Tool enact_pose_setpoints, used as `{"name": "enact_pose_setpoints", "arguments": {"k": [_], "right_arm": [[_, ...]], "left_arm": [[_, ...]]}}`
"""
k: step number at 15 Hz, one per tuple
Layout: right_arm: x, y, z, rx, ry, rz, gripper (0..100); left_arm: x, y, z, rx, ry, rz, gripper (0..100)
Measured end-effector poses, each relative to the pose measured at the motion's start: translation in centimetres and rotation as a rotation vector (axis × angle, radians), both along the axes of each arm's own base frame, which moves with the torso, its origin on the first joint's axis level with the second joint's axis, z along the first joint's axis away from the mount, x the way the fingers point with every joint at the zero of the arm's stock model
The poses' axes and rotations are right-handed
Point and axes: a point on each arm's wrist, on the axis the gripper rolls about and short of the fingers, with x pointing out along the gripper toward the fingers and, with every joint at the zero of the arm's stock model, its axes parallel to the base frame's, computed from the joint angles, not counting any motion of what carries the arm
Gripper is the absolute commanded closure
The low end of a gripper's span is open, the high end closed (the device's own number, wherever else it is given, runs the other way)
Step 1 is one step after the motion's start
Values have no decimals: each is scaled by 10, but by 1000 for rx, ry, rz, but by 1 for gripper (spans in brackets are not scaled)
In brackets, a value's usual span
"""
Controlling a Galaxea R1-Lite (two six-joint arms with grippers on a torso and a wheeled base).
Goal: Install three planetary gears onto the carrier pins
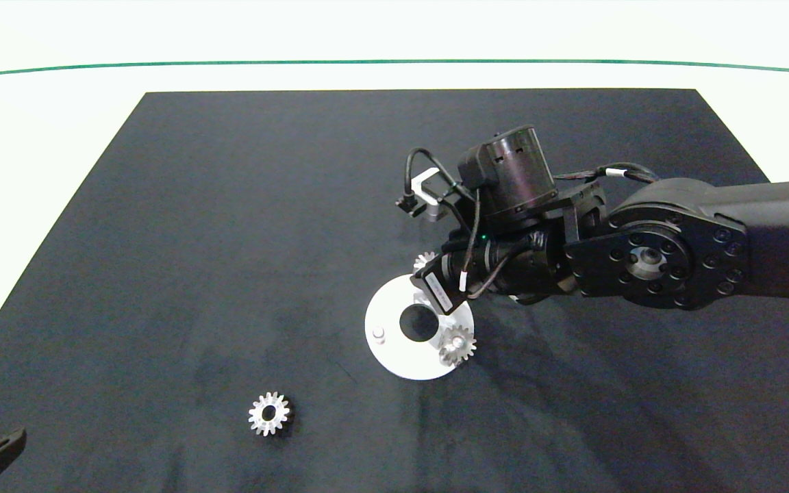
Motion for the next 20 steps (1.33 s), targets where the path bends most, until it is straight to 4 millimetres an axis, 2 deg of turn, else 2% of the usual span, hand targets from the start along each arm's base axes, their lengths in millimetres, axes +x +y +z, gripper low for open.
{"name": "enact_pose_setpoints", "arguments": {"k": [12,20], "right_arm": [[1,0,-3,-8,8,1,87],[3,1,4,9,-10,11,87]], "left_arm": [[3,0,2,1,-3,-1,0],[5,-1,2,2,1,-3,0]]}}
